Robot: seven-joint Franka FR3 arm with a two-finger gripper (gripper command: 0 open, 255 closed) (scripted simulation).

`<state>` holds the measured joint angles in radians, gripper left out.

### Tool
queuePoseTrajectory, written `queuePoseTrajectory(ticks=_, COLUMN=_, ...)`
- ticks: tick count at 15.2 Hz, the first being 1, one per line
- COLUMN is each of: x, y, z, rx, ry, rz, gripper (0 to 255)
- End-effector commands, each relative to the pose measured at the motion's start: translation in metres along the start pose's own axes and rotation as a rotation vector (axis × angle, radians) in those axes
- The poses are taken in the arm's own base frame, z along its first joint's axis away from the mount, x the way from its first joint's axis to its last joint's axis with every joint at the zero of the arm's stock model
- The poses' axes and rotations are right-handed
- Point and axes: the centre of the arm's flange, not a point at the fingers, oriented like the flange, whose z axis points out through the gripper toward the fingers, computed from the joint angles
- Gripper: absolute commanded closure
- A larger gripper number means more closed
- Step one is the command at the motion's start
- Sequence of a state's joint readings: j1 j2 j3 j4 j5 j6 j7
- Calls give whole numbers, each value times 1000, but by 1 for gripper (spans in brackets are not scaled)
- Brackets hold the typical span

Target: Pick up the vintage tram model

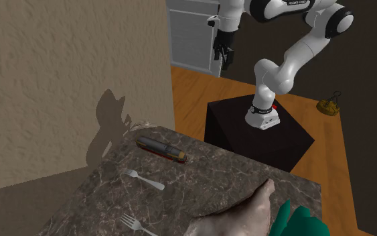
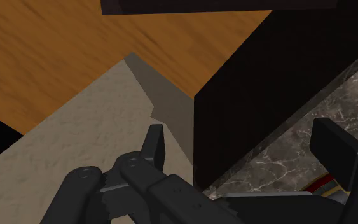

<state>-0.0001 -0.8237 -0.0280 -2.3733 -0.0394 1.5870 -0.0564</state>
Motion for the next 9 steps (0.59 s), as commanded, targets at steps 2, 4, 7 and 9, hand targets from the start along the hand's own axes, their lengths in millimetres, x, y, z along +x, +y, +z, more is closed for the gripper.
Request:
queuePoseTrajectory(ticks=2, x=9, y=-8, z=6, rx=2, ry=-1, rz=16, gripper=0)
queuePoseTrajectory(ticks=4, x=26, y=-22, z=19, rx=5, ry=-2, rz=48, gripper=0)
queuePoseTrajectory(ticks=7, x=53, y=-43, z=39, rx=10, ry=-4, rz=97, gripper=0)
queuePoseTrajectory(ticks=9, x=72, y=-57, z=51, rx=13, ry=-5, rz=129, gripper=0)
